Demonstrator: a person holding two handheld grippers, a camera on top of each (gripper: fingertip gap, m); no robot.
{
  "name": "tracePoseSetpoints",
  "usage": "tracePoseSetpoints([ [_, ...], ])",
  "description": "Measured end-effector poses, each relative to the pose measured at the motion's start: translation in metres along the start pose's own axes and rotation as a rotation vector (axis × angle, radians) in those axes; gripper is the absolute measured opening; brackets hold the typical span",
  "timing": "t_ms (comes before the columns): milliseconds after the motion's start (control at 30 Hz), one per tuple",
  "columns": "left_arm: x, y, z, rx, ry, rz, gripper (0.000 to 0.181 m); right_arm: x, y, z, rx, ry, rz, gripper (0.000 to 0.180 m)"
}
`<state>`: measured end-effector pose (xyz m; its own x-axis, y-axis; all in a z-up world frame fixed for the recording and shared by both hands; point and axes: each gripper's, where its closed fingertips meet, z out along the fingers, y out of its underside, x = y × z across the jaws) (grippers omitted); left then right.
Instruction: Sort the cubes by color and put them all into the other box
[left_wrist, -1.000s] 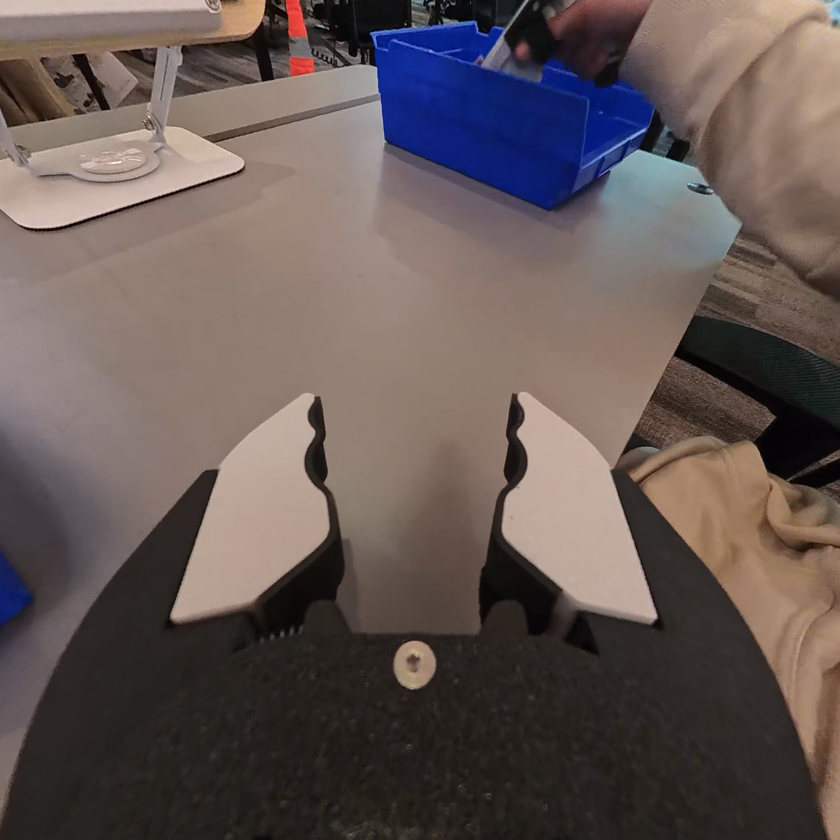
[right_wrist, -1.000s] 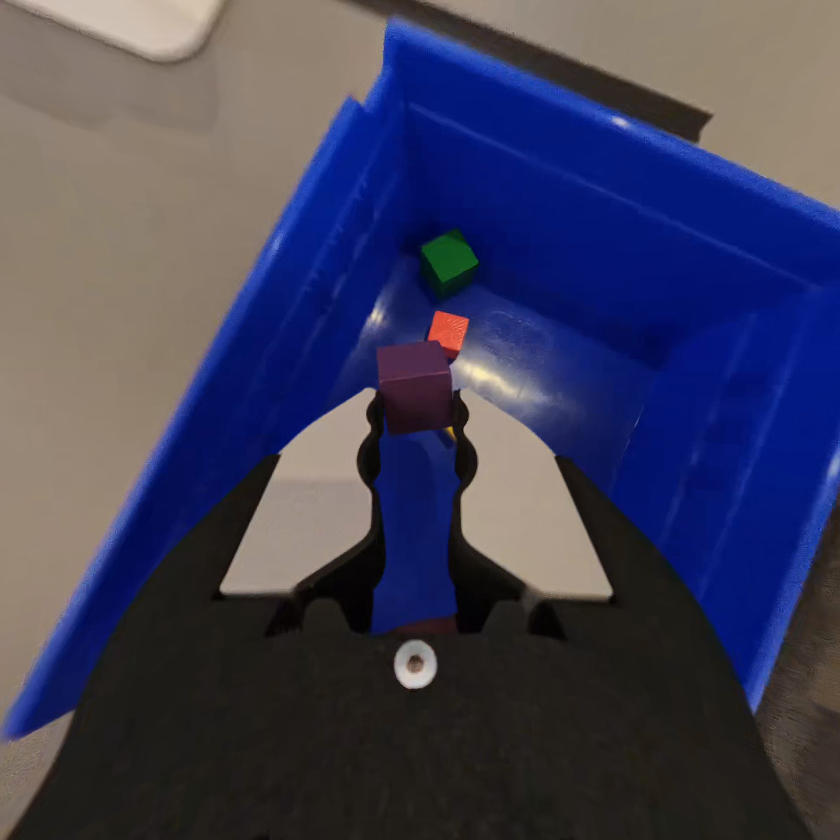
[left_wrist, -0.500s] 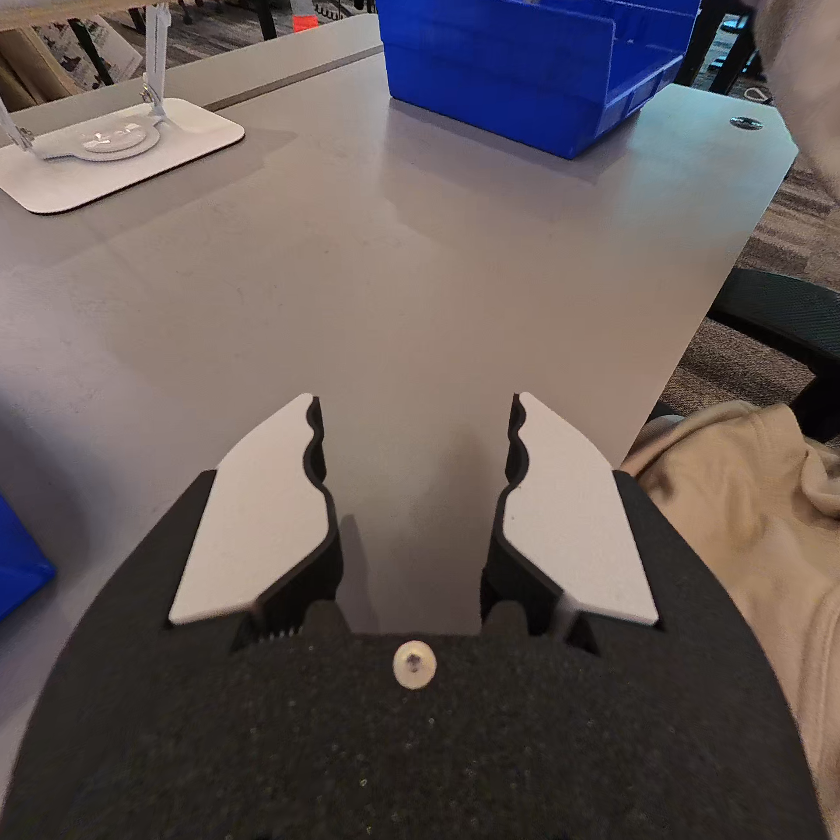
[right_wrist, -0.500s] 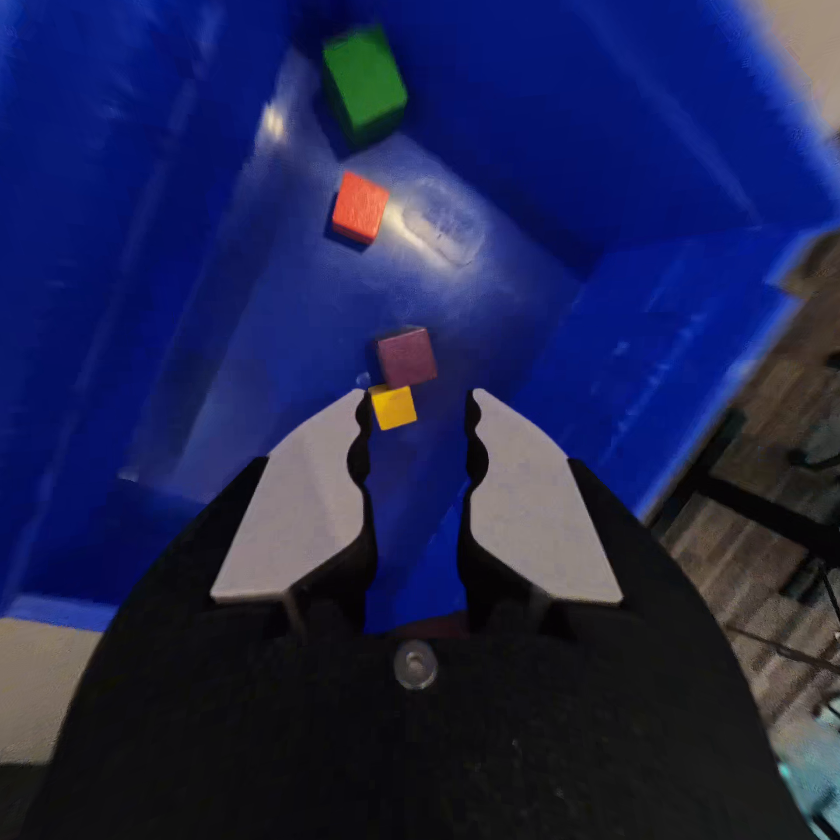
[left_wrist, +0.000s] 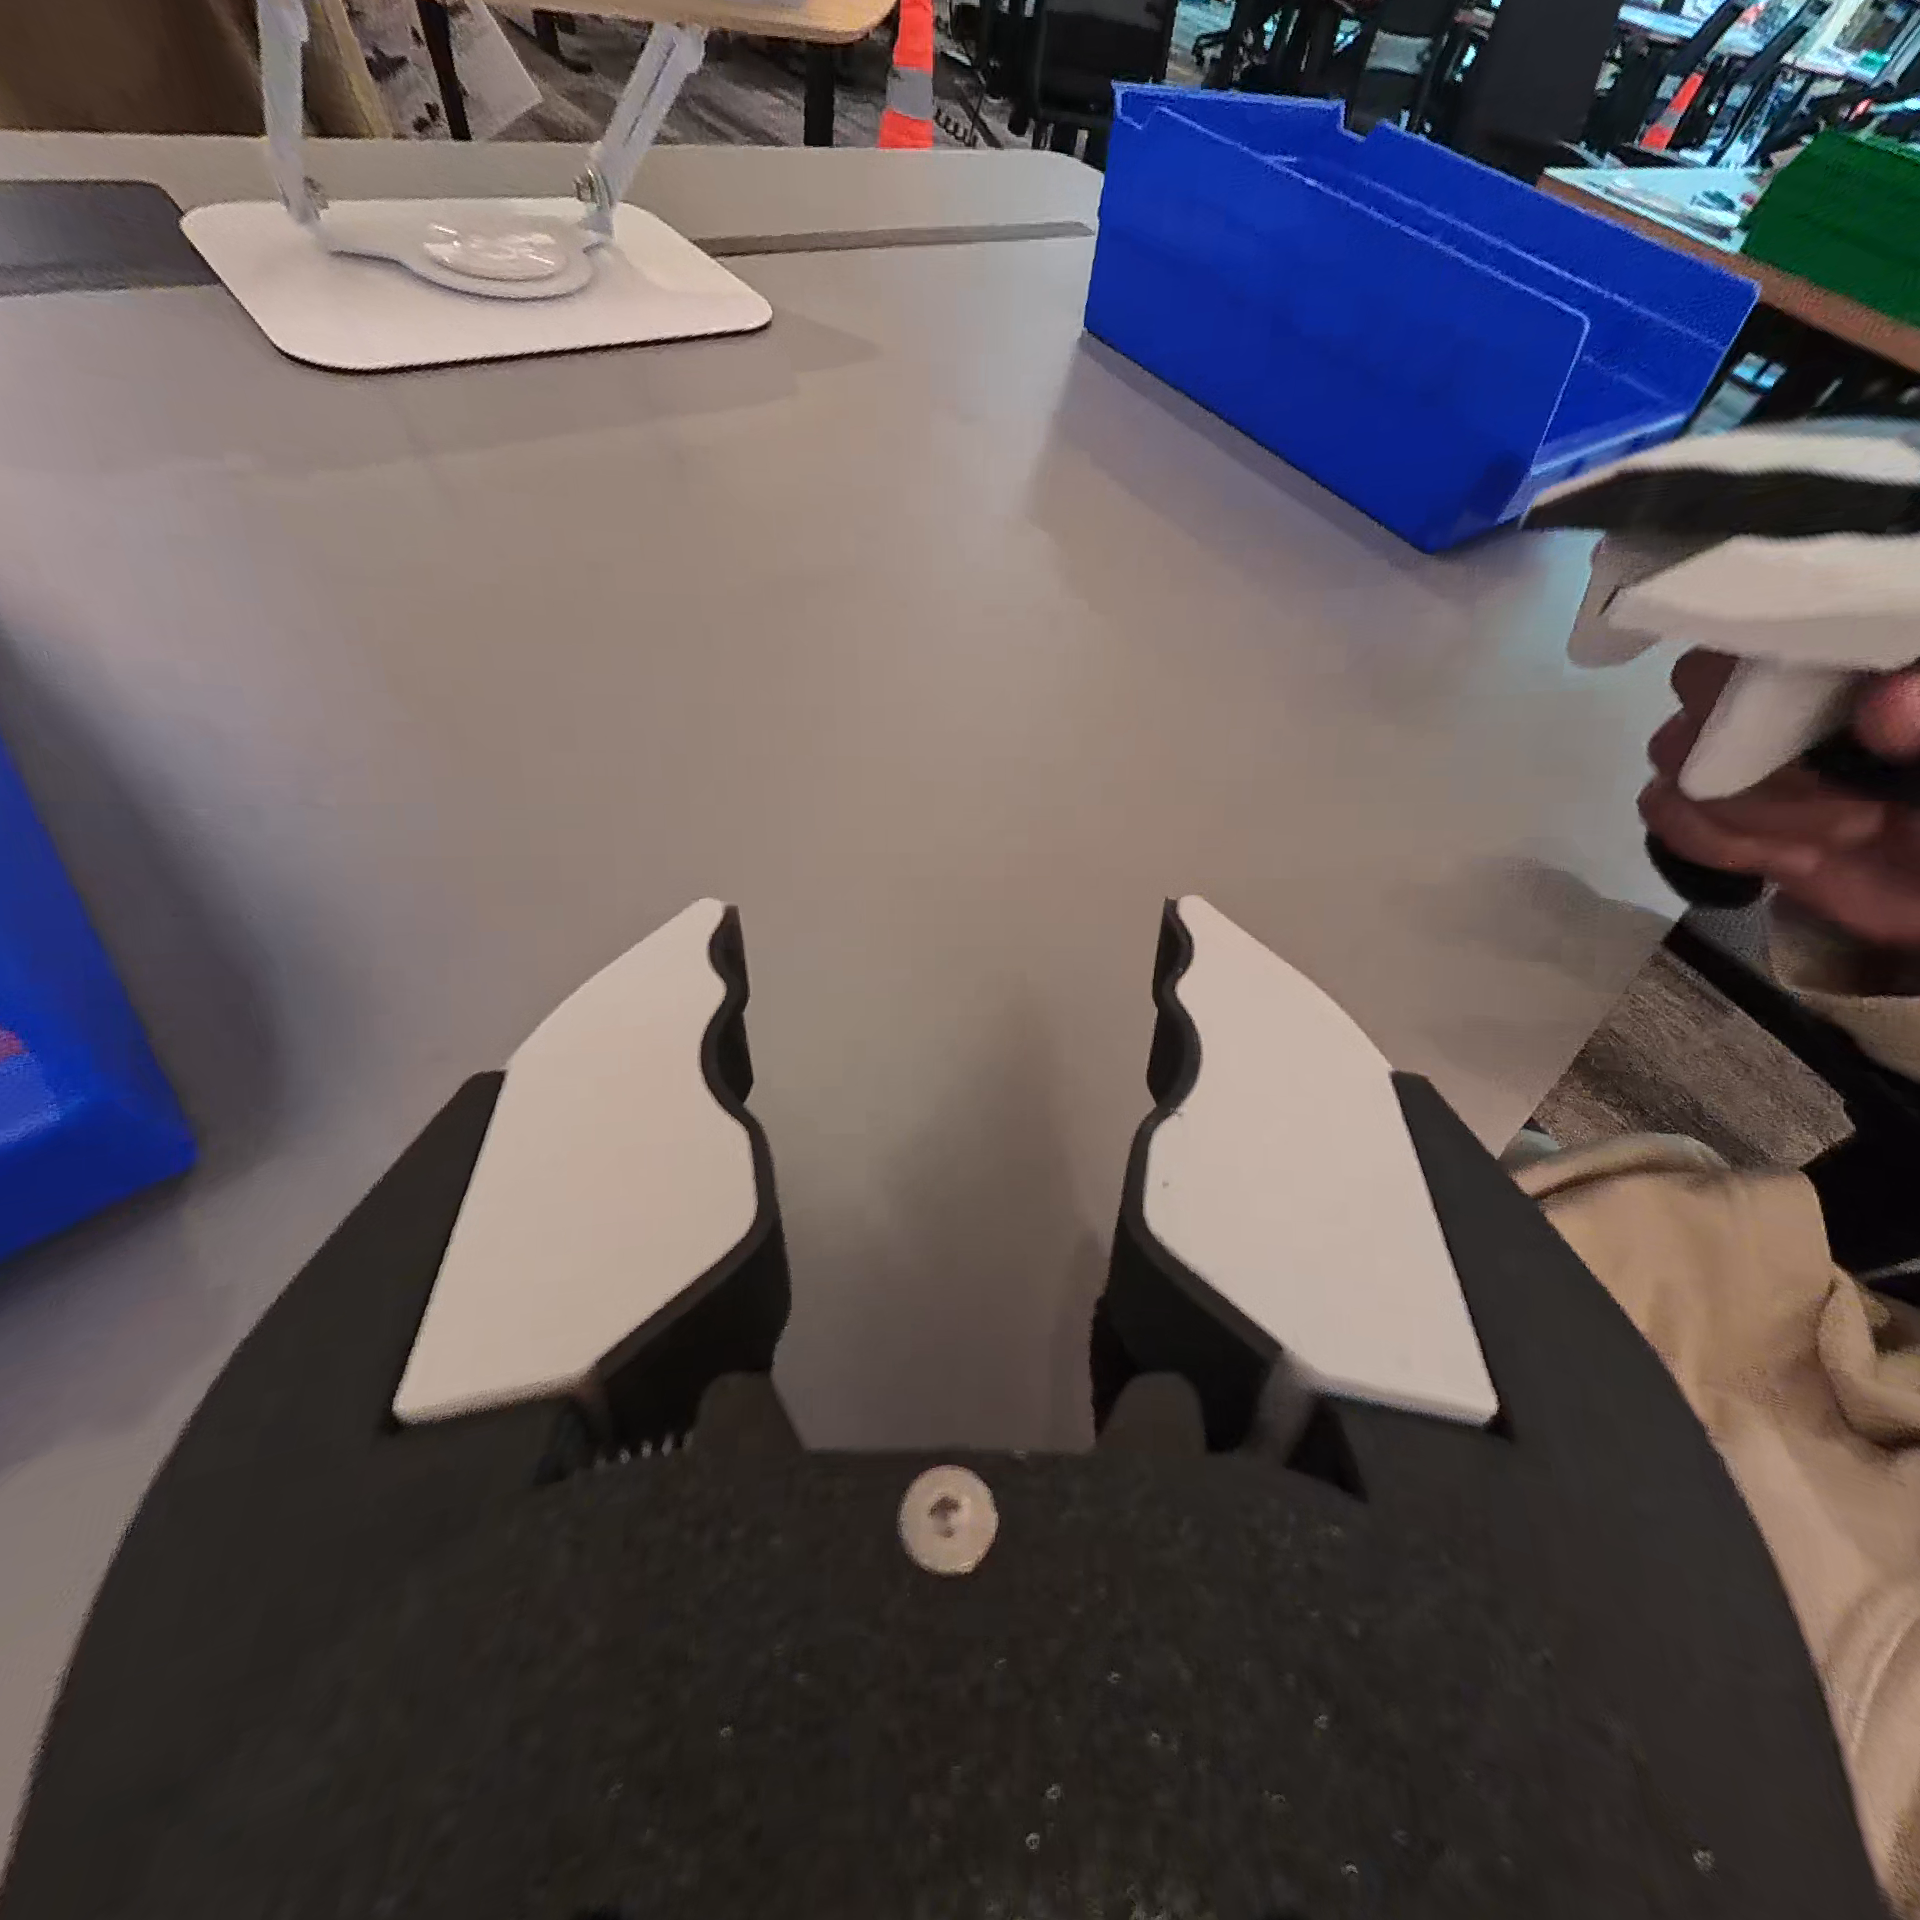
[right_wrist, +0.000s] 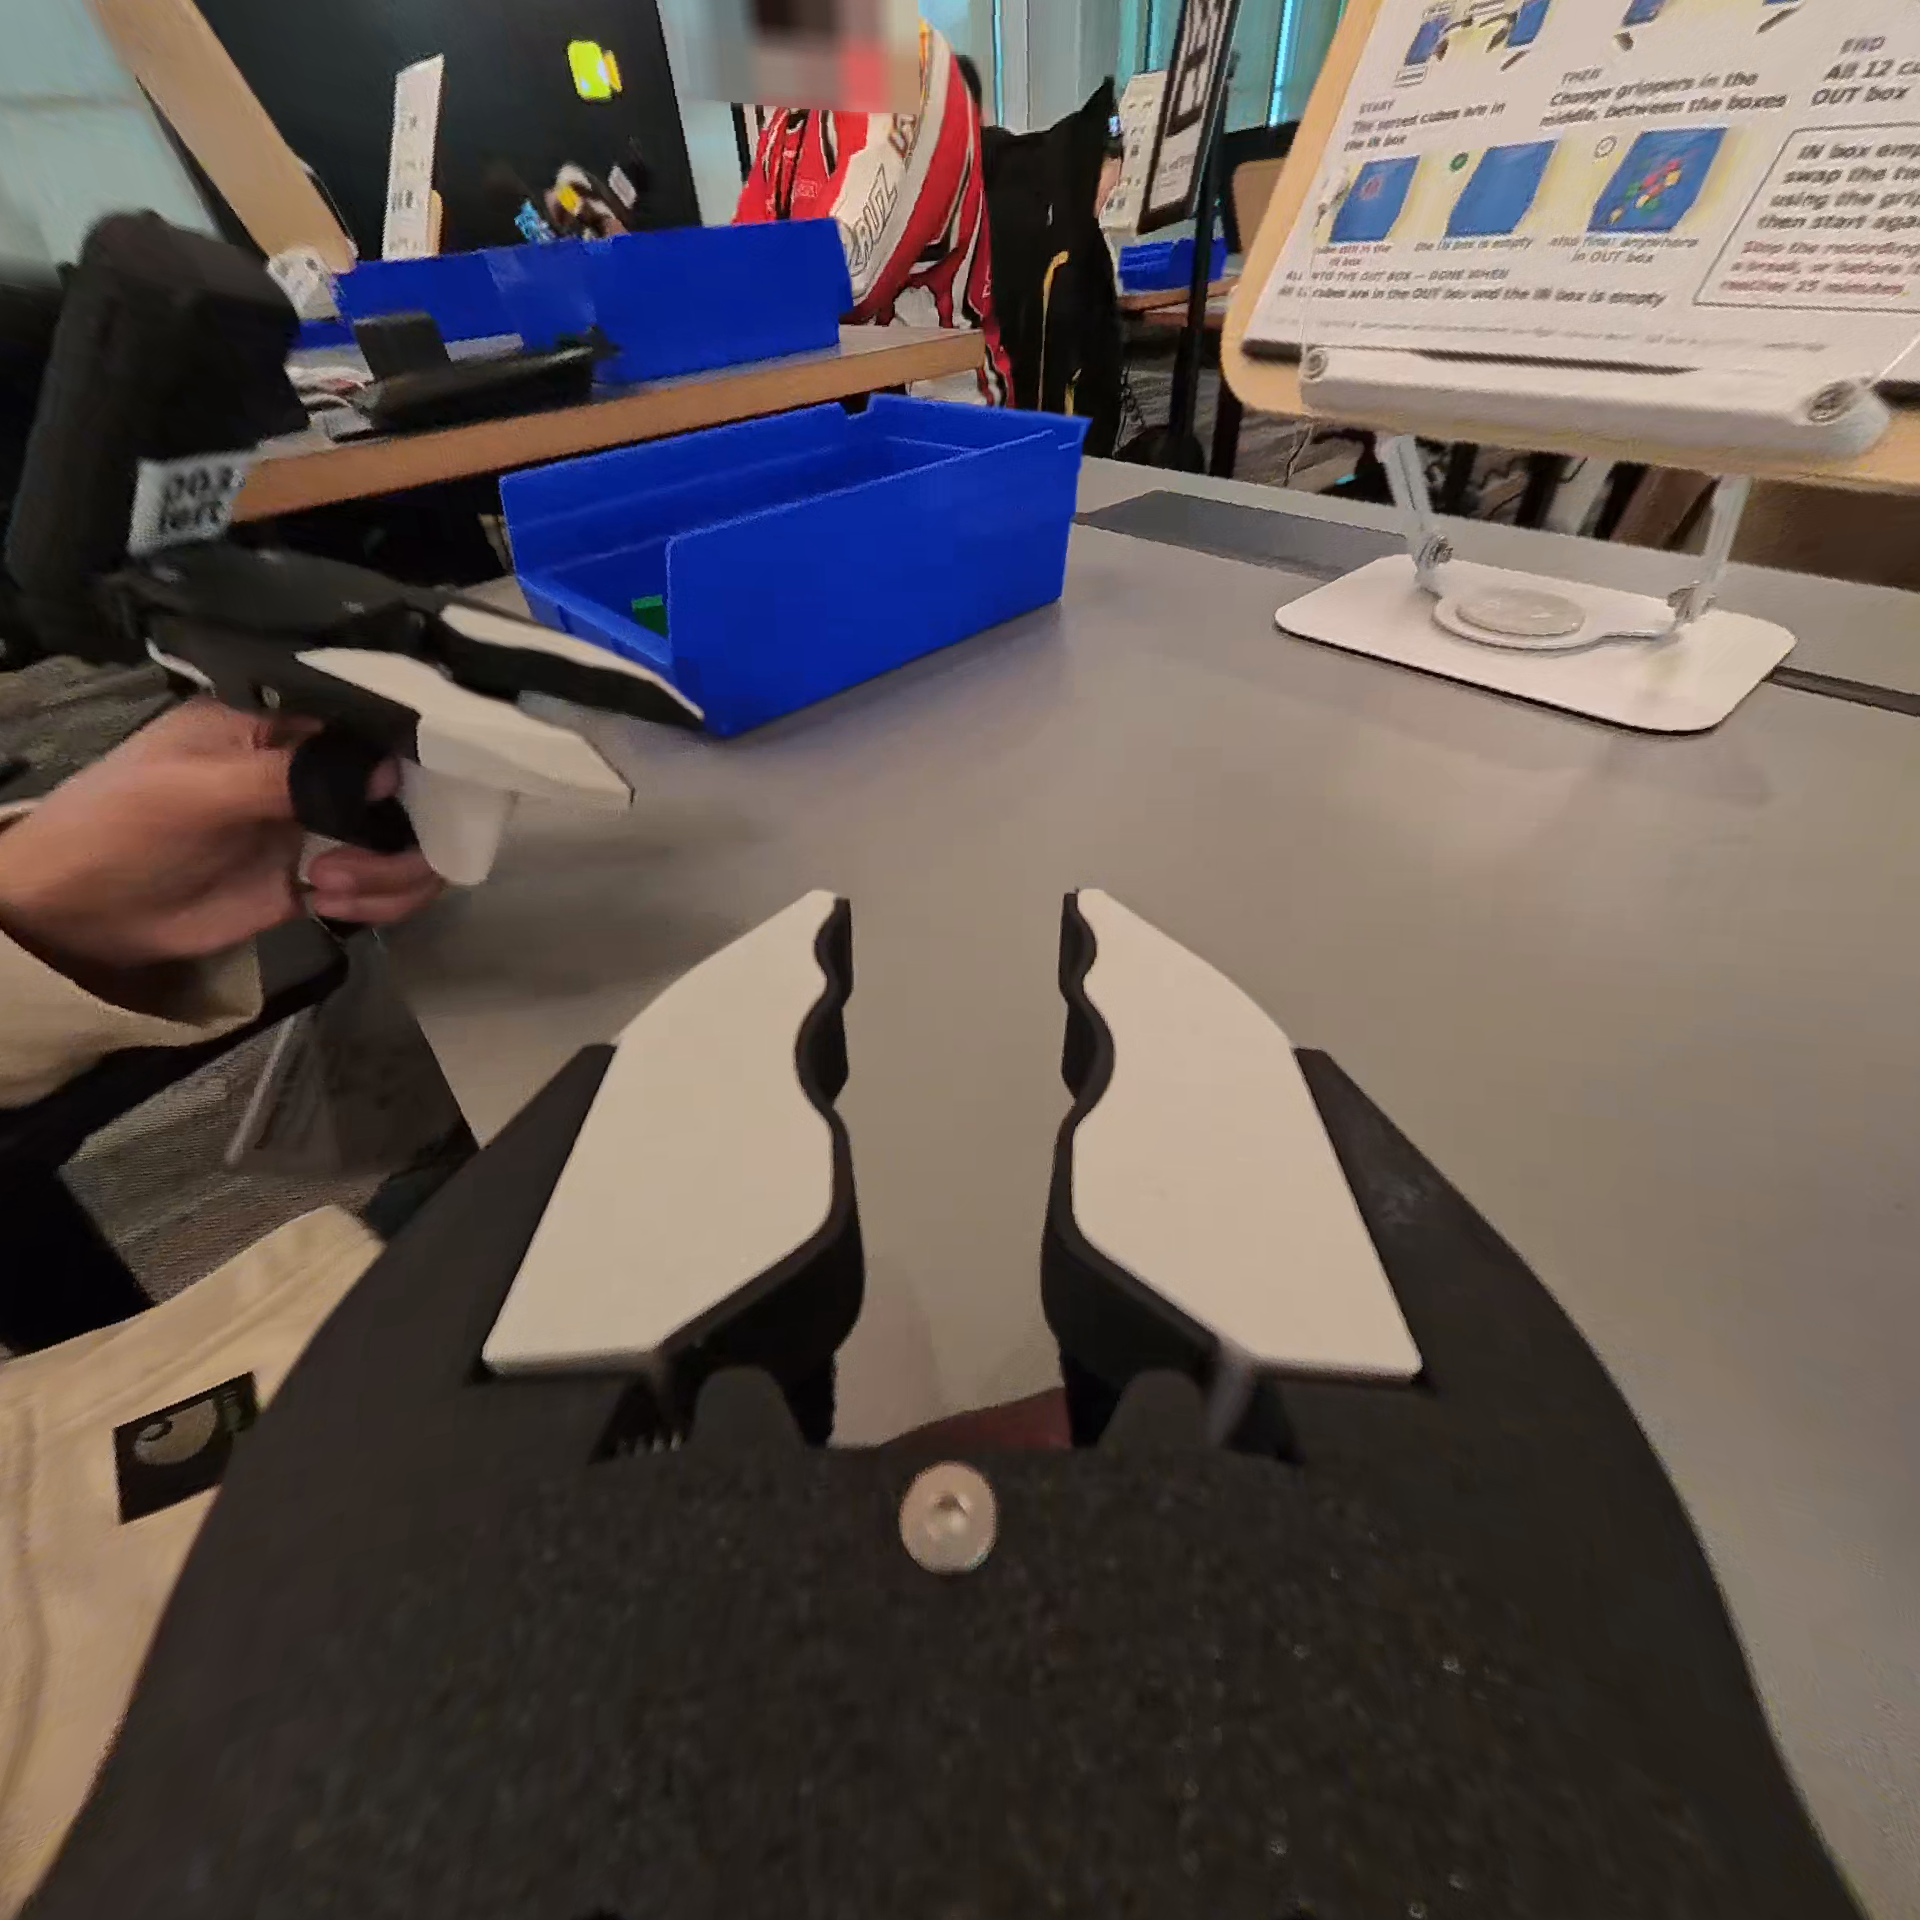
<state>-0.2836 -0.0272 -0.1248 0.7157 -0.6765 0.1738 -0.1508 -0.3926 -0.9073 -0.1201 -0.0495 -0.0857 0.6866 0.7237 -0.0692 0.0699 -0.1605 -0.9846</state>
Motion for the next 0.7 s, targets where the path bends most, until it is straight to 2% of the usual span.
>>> tracePoseSetpoints([
  [100, 0.001, 0.001, -0.001, -0.014, -0.002, 0.017, 0.073, -0.022, 0.016, 0.008, -0.044, -0.055, -0.015, 0.038],
  [200, 0.005, 0.004, -0.002, -0.045, 0.015, 0.011, 0.074, -0.014, 0.016, 0.008, -0.060, -0.010, -0.091, 0.037],
  [300, 0.014, 0.014, -0.008, -0.113, 0.075, -0.031, 0.068, -0.010, 0.019, 0.005, -0.069, -0.032, -0.012, 0.037],
  [400, 0.019, 0.002, -0.035, -0.108, 0.124, -0.046, 0.070, -0.006, 0.018, 0.002, -0.075, -0.048, 0.028, 0.036],
  [467, -0.003, -0.016, -0.062, -0.105, 0.054, 0.007, 0.067, -0.001, 0.016, 0.000, -0.071, -0.031, 0.024, 0.036],
  [533, -0.041, -0.033, -0.086, -0.180, -0.049, 0.053, 0.068, 0.001, 0.014, -0.002, -0.064, -0.041, 0.039, 0.035],
  [600, -0.082, -0.039, -0.098, -0.343, -0.104, 0.114, 0.063, 0.002, 0.013, -0.001, -0.060, -0.064, 0.070, 0.034],
  [700, -0.139, -0.037, -0.088, -0.597, -0.110, 0.138, 0.063, 0.000, 0.013, 0.003, -0.068, -0.105, 0.108, 0.033],
])
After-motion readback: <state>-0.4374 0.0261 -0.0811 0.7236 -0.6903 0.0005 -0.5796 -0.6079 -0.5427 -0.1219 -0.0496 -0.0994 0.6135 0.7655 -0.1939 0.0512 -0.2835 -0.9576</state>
